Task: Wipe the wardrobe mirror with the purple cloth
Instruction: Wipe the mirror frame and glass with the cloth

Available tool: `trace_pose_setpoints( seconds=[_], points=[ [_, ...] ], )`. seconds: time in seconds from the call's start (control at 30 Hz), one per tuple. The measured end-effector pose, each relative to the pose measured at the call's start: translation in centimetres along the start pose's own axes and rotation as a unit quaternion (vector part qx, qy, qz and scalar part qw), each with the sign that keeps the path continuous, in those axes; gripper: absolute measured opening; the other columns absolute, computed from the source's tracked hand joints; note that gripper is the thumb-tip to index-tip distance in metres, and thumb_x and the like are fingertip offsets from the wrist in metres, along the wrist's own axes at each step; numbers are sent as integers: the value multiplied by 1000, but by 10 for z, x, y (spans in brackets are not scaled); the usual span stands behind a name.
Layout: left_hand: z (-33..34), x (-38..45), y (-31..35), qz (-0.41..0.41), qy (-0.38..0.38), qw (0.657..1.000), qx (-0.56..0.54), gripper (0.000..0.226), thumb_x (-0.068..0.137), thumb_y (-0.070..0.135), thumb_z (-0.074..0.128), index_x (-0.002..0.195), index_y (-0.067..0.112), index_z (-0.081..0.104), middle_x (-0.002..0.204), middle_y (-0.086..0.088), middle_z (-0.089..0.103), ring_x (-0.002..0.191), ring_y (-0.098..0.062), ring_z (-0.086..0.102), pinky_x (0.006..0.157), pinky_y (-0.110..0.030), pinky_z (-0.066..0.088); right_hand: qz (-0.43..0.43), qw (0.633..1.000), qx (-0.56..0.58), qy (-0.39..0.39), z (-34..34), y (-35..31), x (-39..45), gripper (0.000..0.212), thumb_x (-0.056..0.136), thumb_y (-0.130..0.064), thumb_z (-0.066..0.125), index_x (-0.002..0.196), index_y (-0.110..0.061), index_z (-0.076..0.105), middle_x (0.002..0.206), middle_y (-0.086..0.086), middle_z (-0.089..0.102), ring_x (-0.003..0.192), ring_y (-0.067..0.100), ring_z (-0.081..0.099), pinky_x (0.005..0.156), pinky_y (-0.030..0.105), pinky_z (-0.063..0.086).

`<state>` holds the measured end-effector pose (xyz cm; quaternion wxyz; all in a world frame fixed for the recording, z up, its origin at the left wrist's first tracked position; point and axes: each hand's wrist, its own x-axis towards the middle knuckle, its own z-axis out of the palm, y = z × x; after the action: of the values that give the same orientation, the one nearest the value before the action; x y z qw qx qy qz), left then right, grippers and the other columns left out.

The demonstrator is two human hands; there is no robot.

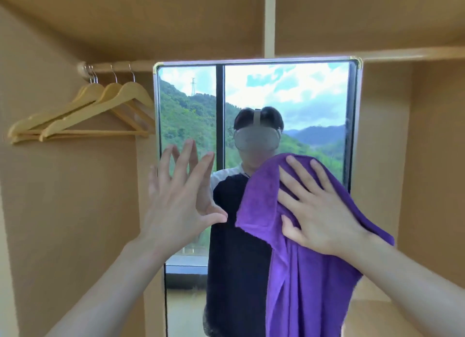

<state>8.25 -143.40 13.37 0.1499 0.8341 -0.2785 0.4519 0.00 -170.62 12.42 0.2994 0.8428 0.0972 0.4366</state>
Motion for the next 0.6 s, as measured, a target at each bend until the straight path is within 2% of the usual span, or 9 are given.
trace_pose_setpoints(
  seconds=[0.13,0.3,0.37,0.47,0.6],
  points=[
    [-20,25,2,22,35,999,12,109,67,83,61,155,36,19,168,0,-1,154,-31,-6,122,-60,7,86,996,-18,17,-26,43,17,66,90,-45,42,149,-15,40,163,13,29,155,35,6,123,58,9],
    [-54,88,14,61,105,992,22,110,62,75,76,149,25,32,166,-8,10,154,-32,0,123,-54,8,147,987,-11,58,-55,69,77,70,93,-49,33,156,-19,25,166,12,18,156,33,-2,124,56,4],
    [-67,114,18,70,106,991,28,118,55,77,78,150,24,31,166,-9,10,154,-32,1,122,-55,9,129,989,-5,72,-61,65,100,70,94,-48,33,156,-20,24,167,10,17,156,33,-2,124,56,4],
    [-80,141,22,94,74,993,23,123,54,85,70,154,31,22,167,-6,11,155,-29,1,123,-56,9,66,995,-6,74,-58,55,110,70,94,-46,35,157,-18,26,167,9,19,156,32,1,123,57,5],
    [-82,153,22,121,11,992,25,125,57,72,77,157,37,11,158,3,29,148,-24,21,122,-55,12,-32,999,-22,33,-51,60,89,69,95,-47,37,158,-22,25,168,7,15,156,31,-2,123,57,7]
  ],
)
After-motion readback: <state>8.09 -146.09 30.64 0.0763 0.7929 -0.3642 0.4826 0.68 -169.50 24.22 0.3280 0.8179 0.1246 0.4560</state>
